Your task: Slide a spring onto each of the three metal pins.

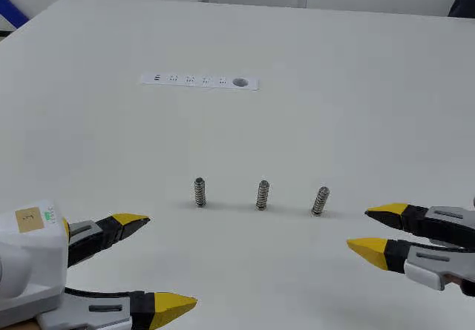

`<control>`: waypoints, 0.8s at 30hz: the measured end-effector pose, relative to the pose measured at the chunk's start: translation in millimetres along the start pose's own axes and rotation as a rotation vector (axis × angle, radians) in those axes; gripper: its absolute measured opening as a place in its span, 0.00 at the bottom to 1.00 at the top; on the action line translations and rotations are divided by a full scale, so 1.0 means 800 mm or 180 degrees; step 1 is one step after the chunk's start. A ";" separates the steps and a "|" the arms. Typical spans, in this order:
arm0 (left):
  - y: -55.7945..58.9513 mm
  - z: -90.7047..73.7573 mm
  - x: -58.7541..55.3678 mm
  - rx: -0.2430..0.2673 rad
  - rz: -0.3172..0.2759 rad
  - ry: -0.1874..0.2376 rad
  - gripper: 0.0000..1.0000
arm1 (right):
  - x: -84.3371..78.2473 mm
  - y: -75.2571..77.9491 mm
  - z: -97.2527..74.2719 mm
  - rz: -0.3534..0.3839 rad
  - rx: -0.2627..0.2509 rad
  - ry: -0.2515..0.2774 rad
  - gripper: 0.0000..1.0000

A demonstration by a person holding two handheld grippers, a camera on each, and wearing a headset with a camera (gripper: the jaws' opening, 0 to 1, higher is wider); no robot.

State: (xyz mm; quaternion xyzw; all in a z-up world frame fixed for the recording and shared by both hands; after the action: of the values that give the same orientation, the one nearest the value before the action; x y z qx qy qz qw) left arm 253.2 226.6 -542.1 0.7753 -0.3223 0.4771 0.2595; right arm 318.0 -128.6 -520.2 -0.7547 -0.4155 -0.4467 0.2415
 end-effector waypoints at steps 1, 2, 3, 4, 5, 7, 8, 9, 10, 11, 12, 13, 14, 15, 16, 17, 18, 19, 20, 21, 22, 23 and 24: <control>0.000 0.000 0.000 0.0000 -0.0007 0.0006 0.81 | -0.002 0.002 -0.001 0.0011 -0.0008 0.0028 0.36; -0.001 0.000 0.000 0.0003 -0.0010 0.0006 0.81 | -0.002 0.002 -0.002 0.0023 -0.0012 0.0039 0.37; -0.001 0.000 -0.001 0.0007 -0.0014 0.0003 0.81 | -0.003 0.003 -0.003 0.0040 -0.0019 0.0049 0.38; -0.001 0.000 -0.001 0.0006 -0.0018 0.0007 0.81 | -0.003 0.003 -0.003 0.0040 -0.0023 0.0057 0.39; -0.001 0.000 0.000 0.0007 -0.0021 0.0011 0.81 | -0.004 0.004 -0.004 0.0039 -0.0024 0.0067 0.39; -0.001 0.000 -0.001 0.0012 -0.0022 0.0013 0.81 | -0.005 0.007 -0.005 0.0042 -0.0034 0.0093 0.42; -0.001 0.000 -0.001 0.0012 -0.0024 0.0014 0.81 | -0.005 0.008 -0.005 0.0046 -0.0038 0.0100 0.43; -0.002 0.000 -0.001 0.0012 -0.0027 0.0019 0.81 | -0.005 0.008 -0.005 0.0040 -0.0044 0.0097 0.43; -0.002 0.000 -0.001 0.0013 -0.0030 0.0019 0.81 | -0.006 0.009 -0.006 0.0020 -0.0050 0.0096 0.44; -0.002 0.000 -0.001 0.0016 -0.0032 0.0021 0.81 | -0.006 0.008 -0.006 0.0005 -0.0057 0.0095 0.45; -0.002 0.000 -0.001 0.0015 -0.0035 0.0022 0.81 | -0.006 0.008 -0.007 0.0006 -0.0058 0.0098 0.46; -0.002 0.000 -0.001 0.0015 -0.0039 0.0024 0.81 | -0.006 0.008 -0.007 0.0017 -0.0056 0.0111 0.48; -0.002 0.000 -0.001 0.0017 -0.0039 0.0023 0.81 | -0.007 0.008 -0.008 0.0023 -0.0055 0.0119 0.49; -0.002 0.000 -0.001 0.0019 -0.0039 0.0022 0.81 | -0.007 0.008 -0.008 0.0024 -0.0056 0.0128 0.49; -0.002 0.000 -0.001 0.0024 -0.0041 0.0028 0.81 | -0.007 0.008 -0.008 0.0034 -0.0059 0.0132 0.50; -0.002 0.000 0.000 0.0027 -0.0043 0.0032 0.81 | -0.008 0.008 -0.008 0.0043 -0.0058 0.0127 0.51; -0.003 -0.001 0.000 0.0035 -0.0042 0.0033 0.81 | -0.008 0.008 -0.008 0.0049 -0.0061 0.0126 0.52; -0.004 -0.001 -0.001 0.0051 -0.0049 0.0040 0.81 | -0.009 0.008 -0.009 0.0049 -0.0069 0.0129 0.53; -0.004 -0.001 -0.001 0.0059 -0.0059 0.0048 0.81 | -0.009 0.008 -0.009 0.0052 -0.0072 0.0130 0.53; -0.004 -0.002 -0.001 0.0066 -0.0072 0.0056 0.81 | -0.009 0.008 -0.010 0.0063 -0.0071 0.0139 0.54; -0.004 -0.002 0.000 0.0069 -0.0074 0.0057 0.81 | -0.009 0.008 -0.010 0.0064 -0.0074 0.0147 0.54; -0.004 -0.002 0.000 0.0071 -0.0071 0.0055 0.81 | -0.009 0.009 -0.011 0.0064 -0.0080 0.0158 0.54; -0.004 -0.001 0.000 0.0066 -0.0061 0.0049 0.81 | -0.009 0.009 -0.011 0.0080 -0.0084 0.0168 0.55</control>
State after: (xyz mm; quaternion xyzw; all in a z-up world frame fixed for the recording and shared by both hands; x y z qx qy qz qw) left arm 255.0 229.5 -542.1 0.7773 -0.3079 0.4839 0.2584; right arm 317.9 -142.0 -522.1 -0.7509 -0.3936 -0.4688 0.2480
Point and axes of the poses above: the centre of the closed fingertips' face, and the gripper's own axes: z roughly forward along the fingers, y roughly to its right, x roughly out of its top, the point moved 10 cm from there along -z, roughly backward along the fingers
